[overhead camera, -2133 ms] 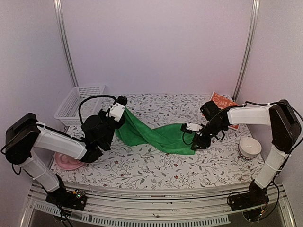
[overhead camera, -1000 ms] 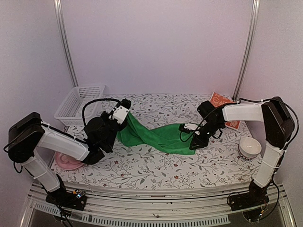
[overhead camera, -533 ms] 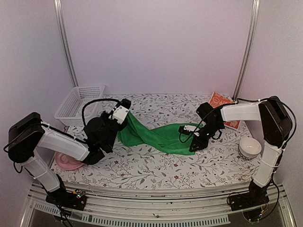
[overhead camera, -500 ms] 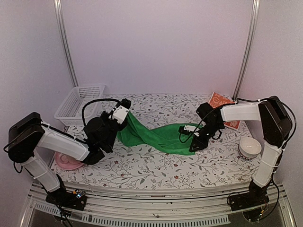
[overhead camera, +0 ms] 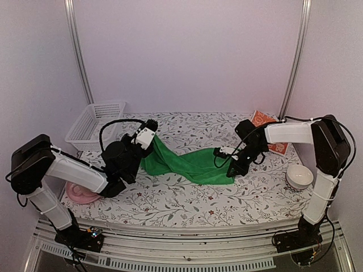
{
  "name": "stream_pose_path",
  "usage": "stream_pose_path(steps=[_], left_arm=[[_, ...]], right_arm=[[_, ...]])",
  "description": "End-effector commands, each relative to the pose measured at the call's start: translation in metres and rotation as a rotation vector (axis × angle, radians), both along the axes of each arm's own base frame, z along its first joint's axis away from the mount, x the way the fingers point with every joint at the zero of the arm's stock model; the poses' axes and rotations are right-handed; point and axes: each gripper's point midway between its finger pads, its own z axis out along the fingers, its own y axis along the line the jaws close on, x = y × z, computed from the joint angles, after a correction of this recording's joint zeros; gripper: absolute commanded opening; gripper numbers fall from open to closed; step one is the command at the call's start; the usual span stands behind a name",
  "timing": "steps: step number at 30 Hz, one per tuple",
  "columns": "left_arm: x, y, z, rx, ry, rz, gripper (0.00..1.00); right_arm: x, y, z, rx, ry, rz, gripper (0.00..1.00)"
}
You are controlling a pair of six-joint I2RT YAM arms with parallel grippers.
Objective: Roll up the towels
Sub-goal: Flatten out the towel at the center of the board.
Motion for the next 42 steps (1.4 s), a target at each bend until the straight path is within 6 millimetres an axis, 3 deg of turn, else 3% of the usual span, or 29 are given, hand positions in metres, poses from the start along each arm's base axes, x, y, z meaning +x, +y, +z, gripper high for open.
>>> stream_pose_path(steps=[1,5,8,12,17,22,29,34,37,40,42], left_arm=[[-0.003,-0.008,0.004,0.000,0.010,-0.037,0.00],[-0.010,-0.014,0.009,-0.046,0.113,-0.126,0.00],[-0.025,-0.022,0.012,-0.123,0.229,-0.255,0.00],[-0.050,-0.034,0.022,-0.173,0.320,-0.413,0.00],[-0.077,-0.032,0.025,-0.206,0.437,-0.490,0.00],[-0.104,-0.014,0.041,-0.269,0.470,-0.506,0.00],[-0.135,0.011,0.083,-0.367,0.366,-0.525,0.00],[-0.145,0.021,0.108,-0.415,0.292,-0.509,0.00],[-0.139,0.028,0.111,-0.444,0.291,-0.441,0.00],[-0.123,0.038,0.096,-0.445,0.316,-0.284,0.00],[-0.110,0.044,0.080,-0.428,0.344,-0.175,0.00]], right_arm=[[0.035,-0.007,0.054,0.019,-0.210,-0.072,0.02],[0.068,-0.038,0.129,0.056,-0.440,-0.232,0.02],[0.079,-0.066,0.181,0.062,-0.632,-0.339,0.02],[0.070,-0.088,0.236,0.108,-0.818,-0.418,0.02],[0.054,-0.117,0.291,0.158,-0.981,-0.555,0.02],[0.029,-0.128,0.317,0.231,-1.044,-0.602,0.02],[-0.015,-0.135,0.361,0.364,-1.102,-0.605,0.02],[-0.047,-0.134,0.387,0.468,-1.101,-0.578,0.02],[-0.045,-0.131,0.379,0.474,-1.062,-0.581,0.02],[-0.018,-0.126,0.345,0.406,-0.999,-0.604,0.02],[0.007,-0.124,0.311,0.329,-0.953,-0.629,0.02]])
